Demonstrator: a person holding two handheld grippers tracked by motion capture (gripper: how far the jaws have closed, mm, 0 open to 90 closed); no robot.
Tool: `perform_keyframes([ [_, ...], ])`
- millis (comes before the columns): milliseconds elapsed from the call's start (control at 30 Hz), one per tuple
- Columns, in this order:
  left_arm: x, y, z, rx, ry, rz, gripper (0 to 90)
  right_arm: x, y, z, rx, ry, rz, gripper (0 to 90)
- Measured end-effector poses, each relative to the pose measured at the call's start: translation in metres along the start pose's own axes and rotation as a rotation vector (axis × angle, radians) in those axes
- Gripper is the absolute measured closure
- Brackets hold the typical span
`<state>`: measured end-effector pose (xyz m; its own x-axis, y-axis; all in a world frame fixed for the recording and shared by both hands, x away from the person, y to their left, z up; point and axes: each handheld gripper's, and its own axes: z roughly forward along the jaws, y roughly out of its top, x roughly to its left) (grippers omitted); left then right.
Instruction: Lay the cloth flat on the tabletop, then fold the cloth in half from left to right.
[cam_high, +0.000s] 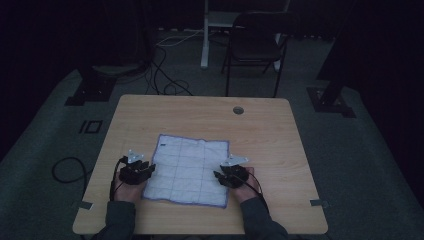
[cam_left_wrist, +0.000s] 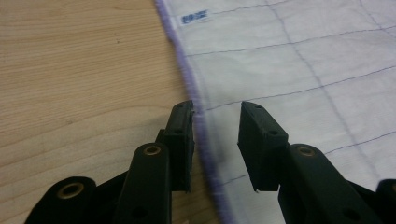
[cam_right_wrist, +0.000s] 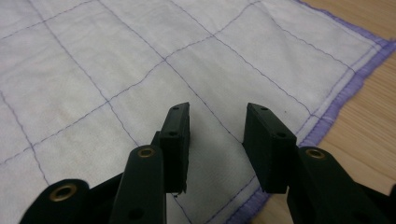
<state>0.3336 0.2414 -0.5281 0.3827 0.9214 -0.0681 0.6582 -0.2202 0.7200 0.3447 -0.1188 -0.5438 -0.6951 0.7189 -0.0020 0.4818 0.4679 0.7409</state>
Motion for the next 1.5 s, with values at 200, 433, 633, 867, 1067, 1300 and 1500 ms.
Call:
perform_keyframes([
  [200,-0.001,0.0,0.002,0.002,-0.004,0.004,66.1,-0.016,-0.002,-0.006,0.03,-0.019,0.004,60.6],
  [433,-0.003,0.0,0.005,0.01,-0.007,0.01,65.7,-0.033,-0.009,-0.015,0.035,-0.047,0.025,60.2],
  [633,-0.004,0.0,0.007,0.016,-0.01,0.011,65.5,-0.043,-0.016,-0.021,0.032,-0.06,0.045,60.1],
  [867,-0.009,0.002,0.009,0.015,-0.023,0.024,64.0,-0.046,-0.018,-0.024,0.027,-0.059,0.052,59.9],
  [1067,-0.018,0.008,0.012,0.004,-0.047,0.032,61.1,-0.046,-0.02,-0.024,0.017,-0.06,0.054,59.8],
  [1300,-0.029,0.017,0.023,0.004,-0.063,0.036,58.4,-0.045,-0.022,-0.024,0.001,-0.063,0.061,59.8],
  [1500,-0.035,0.022,0.035,0.013,-0.071,0.0,57.7,-0.045,-0.023,-0.024,-0.002,-0.065,0.062,59.8],
])
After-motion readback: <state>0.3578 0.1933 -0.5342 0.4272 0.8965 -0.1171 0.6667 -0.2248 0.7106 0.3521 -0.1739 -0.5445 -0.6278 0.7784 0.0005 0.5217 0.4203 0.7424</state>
